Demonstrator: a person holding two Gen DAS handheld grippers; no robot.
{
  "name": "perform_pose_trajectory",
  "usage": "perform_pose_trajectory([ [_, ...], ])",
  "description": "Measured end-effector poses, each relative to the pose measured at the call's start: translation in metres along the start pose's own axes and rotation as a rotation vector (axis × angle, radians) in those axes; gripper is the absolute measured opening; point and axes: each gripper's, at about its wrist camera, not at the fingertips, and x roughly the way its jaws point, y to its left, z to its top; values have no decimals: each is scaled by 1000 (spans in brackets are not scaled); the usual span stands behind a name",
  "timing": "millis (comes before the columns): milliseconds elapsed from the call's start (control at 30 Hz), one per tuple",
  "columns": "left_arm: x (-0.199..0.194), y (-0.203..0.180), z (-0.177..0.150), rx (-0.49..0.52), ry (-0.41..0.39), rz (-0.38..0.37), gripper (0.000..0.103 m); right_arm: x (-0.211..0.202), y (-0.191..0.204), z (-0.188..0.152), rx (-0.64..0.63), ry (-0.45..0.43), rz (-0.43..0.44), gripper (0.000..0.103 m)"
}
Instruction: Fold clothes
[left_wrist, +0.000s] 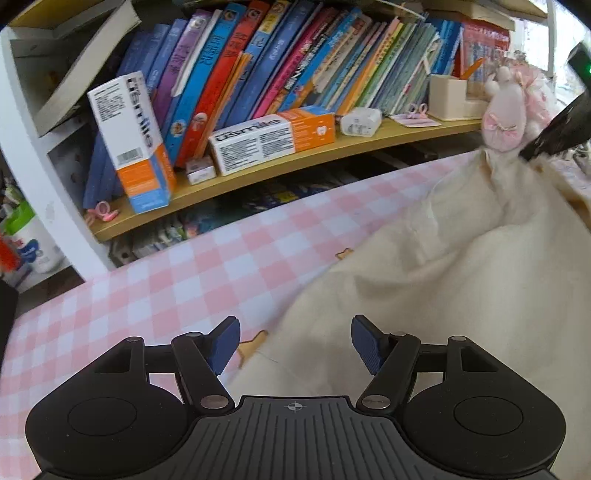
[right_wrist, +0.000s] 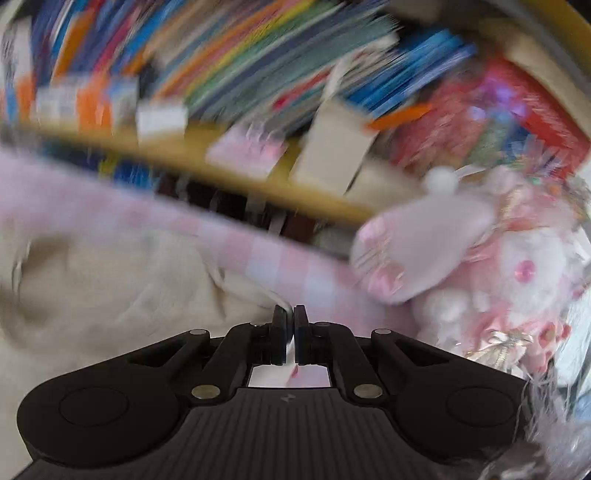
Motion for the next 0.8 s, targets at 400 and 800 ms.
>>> perform_pose_trajectory([
  [400,20,-33,48,52,-48,-130,57,17,0,-19,37,24,8,6],
  [800,80,-34,104,-142,31,-155,7,21,-5,-18,26,15,56,8],
])
